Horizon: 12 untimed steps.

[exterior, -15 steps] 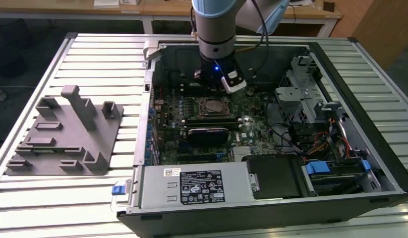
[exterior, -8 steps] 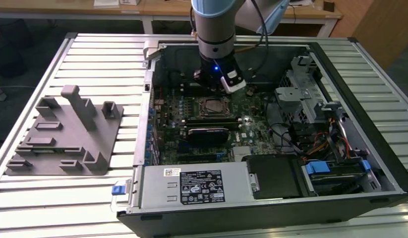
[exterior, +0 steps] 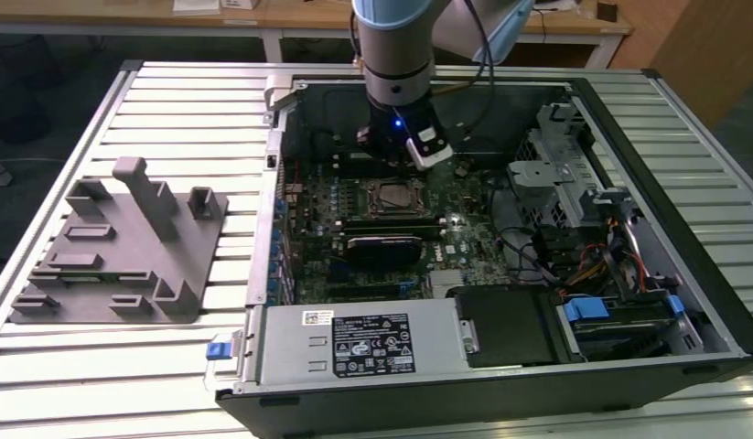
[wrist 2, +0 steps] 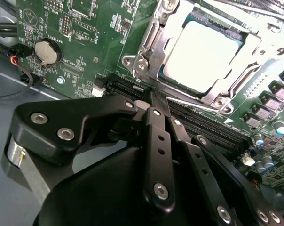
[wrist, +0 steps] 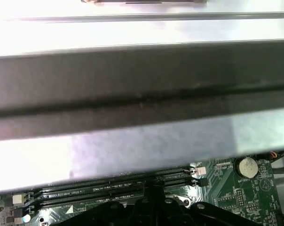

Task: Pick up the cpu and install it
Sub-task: 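Install the first cpu locking lever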

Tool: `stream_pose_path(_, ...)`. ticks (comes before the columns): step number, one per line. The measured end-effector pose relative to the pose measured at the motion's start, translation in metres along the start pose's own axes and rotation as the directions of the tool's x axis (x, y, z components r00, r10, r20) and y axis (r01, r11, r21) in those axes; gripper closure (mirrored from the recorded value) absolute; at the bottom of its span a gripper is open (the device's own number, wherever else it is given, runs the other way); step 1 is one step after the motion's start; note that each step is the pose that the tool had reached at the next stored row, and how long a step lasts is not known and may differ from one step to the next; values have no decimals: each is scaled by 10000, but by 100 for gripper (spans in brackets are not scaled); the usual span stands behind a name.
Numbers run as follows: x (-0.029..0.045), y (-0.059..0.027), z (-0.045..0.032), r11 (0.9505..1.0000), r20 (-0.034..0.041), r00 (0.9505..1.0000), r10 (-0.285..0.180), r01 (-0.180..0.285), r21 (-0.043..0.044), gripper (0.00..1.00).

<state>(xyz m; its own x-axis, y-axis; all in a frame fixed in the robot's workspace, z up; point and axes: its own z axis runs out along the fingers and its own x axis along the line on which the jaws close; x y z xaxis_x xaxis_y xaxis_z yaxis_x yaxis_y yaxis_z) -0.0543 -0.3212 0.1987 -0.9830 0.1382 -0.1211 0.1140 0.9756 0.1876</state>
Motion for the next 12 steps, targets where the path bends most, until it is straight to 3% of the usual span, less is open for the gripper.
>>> stream_pose_path(8,90,-3,-12,10000,3,10000,7,-7,-1,89)
stream_pose_path(12,98,0,-11,10000,17,10000,81,-81,6,89)
